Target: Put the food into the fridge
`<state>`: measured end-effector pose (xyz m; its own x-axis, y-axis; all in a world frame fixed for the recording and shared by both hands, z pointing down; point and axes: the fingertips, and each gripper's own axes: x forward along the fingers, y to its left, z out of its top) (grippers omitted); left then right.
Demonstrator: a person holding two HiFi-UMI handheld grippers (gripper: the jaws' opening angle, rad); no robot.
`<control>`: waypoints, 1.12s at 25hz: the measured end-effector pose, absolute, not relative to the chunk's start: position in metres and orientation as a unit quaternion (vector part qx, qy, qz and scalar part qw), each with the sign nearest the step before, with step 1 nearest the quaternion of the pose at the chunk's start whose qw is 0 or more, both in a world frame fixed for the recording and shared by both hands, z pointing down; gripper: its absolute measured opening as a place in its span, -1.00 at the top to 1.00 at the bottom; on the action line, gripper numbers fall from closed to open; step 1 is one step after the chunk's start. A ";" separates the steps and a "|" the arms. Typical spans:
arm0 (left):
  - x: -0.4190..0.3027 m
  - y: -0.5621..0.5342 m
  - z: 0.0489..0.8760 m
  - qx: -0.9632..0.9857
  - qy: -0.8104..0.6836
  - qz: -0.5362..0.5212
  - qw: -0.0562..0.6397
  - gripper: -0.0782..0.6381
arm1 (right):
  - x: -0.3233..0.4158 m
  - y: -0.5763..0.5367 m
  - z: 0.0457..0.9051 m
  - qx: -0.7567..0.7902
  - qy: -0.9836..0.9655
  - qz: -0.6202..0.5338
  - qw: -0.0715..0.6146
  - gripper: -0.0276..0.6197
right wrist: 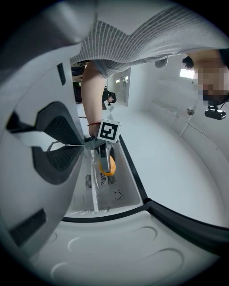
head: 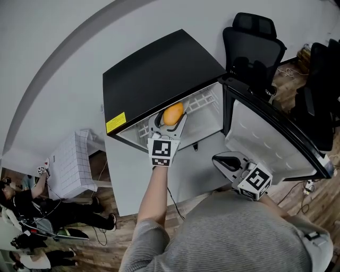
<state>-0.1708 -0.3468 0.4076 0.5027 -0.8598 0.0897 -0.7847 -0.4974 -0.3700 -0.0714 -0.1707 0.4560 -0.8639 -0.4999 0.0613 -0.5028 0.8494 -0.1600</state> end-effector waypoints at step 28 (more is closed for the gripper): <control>-0.189 -0.421 0.448 -0.819 0.538 -0.195 0.035 -0.12 | -0.069 -0.165 0.465 0.258 -0.961 0.102 0.017 0.87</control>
